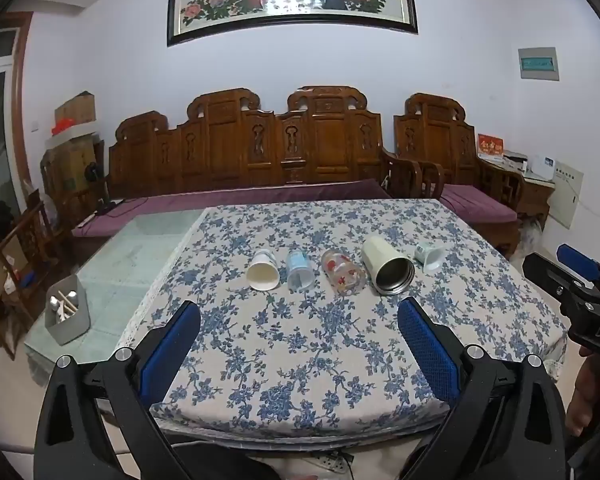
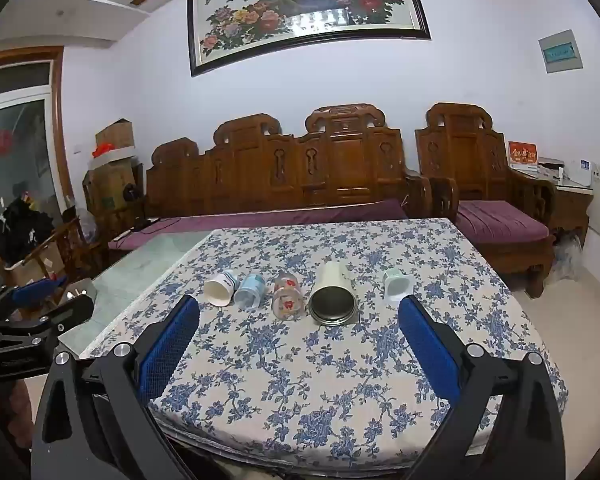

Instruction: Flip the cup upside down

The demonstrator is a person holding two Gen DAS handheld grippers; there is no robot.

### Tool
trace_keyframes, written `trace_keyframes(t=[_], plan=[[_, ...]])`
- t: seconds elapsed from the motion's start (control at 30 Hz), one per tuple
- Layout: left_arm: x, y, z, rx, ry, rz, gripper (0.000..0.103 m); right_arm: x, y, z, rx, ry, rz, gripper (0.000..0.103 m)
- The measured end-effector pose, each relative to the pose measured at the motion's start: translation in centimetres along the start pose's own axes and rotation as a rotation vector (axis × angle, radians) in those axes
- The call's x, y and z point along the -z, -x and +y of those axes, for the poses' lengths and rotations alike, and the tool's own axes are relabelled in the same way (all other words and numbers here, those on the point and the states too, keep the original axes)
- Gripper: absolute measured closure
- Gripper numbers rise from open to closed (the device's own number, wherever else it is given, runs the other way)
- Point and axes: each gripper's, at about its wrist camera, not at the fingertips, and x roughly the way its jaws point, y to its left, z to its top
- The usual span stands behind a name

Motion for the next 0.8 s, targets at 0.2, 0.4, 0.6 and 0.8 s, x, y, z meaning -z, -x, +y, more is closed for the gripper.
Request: trace_keyframes(t=[0.2,0.4,0.6,0.8], plan=[[-0.1,-0.11,-0.01,-0.005,0.01,0.008,0.008,0.11,-0.14,0.09,0.004,0.006,0.007,0.003],[-0.24,-0.07,-0.18,0.005,0.008,-0.002,0.008,0.16,-0.14,0.09,0.003,0.006,0.007,0.003],[-0.42,0.45,0.13,0.005,0.017,-0.018,0.008,0.16,-0.13,0.13,0.003,0.008,0.008,0.003],[-0.29,0.55,0.29,0.007,0.024,-0.03,0.008,0.11,-0.12,0.12,0.003,0.009,0.008,0.003]])
